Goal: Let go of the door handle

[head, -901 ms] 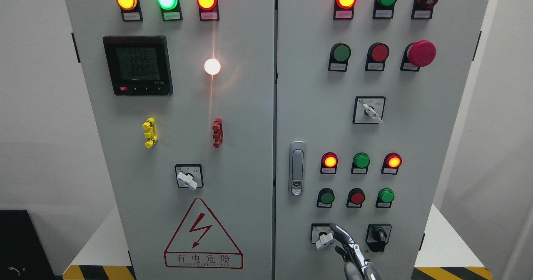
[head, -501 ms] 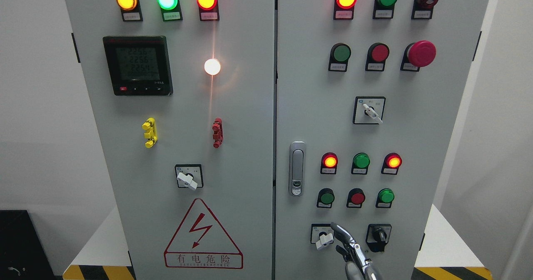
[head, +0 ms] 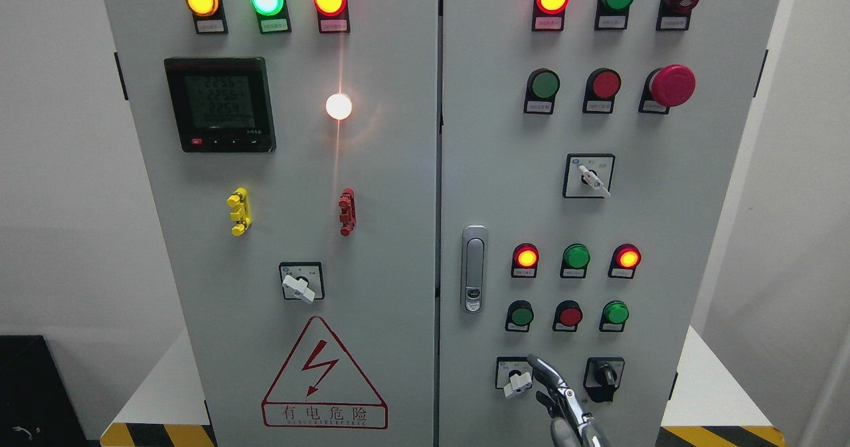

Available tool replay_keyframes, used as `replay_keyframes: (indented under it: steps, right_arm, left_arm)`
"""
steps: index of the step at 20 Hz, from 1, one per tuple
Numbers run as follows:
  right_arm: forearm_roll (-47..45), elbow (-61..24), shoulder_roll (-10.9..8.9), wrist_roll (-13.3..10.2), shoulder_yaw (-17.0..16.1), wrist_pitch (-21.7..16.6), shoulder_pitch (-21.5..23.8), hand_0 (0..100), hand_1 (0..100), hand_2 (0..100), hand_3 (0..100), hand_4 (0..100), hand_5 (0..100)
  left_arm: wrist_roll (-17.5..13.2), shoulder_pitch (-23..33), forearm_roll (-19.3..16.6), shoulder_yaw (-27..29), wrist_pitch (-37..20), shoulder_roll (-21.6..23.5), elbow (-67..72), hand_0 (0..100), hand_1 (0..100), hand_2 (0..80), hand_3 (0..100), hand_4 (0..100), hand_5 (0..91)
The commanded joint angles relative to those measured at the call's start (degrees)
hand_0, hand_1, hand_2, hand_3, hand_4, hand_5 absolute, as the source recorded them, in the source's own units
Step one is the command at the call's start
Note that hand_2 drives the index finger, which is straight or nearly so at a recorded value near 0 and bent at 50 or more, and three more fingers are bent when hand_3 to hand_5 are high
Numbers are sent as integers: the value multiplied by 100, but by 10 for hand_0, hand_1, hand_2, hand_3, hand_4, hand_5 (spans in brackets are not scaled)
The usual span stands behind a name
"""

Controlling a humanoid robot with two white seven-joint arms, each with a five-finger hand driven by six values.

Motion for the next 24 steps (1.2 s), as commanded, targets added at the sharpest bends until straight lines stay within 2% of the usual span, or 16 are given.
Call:
replay_keyframes:
  steps: [1, 5, 8, 13, 15, 18, 21, 24]
  right_arm:
    - [46, -57, 0, -8, -11, 7, 79, 299, 116, 0, 126, 283, 169]
    - [554, -83, 0, -26, -29, -1, 79, 340, 164, 0, 188, 340, 229]
    - [1090, -83, 9, -52, -64, -10, 53, 385, 197, 0, 305, 428, 329]
    - [1811, -57, 53, -175, -134, 7, -52, 422, 281, 0, 545, 651, 630]
    - [2084, -39, 62, -193, -134, 7, -87, 454, 301, 0, 663, 742, 801]
    - [2331, -4, 79, -219, -143, 25, -193, 479, 306, 0, 780, 848, 961]
    - [2901, 66, 123, -237, -178, 165, -342, 484, 313, 0, 873, 923, 1000]
    - [3569, 154, 272, -412, -169, 183, -474, 482, 321, 0, 923, 970, 1000]
  left_arm:
    - [-1, 53, 0, 0, 2, 0, 0, 120, 556, 0, 0, 0, 0]
    - [-1, 44, 0, 0, 11, 0, 0, 120, 556, 0, 0, 0, 0]
    - [-1, 44, 0, 0, 2, 0, 0, 120, 556, 0, 0, 0, 0]
    - [-1, 44, 0, 0, 11, 0, 0, 120, 556, 0, 0, 0, 0]
    - [-1, 44, 0, 0, 2, 0, 0, 120, 556, 0, 0, 0, 0]
    - [-1, 53, 0, 0, 2, 0, 0, 120, 556, 0, 0, 0, 0]
    - [-1, 53, 0, 0, 2, 0, 0, 120, 556, 0, 0, 0, 0]
    - [-1, 53, 0, 0, 11, 0, 0, 120, 556, 0, 0, 0, 0]
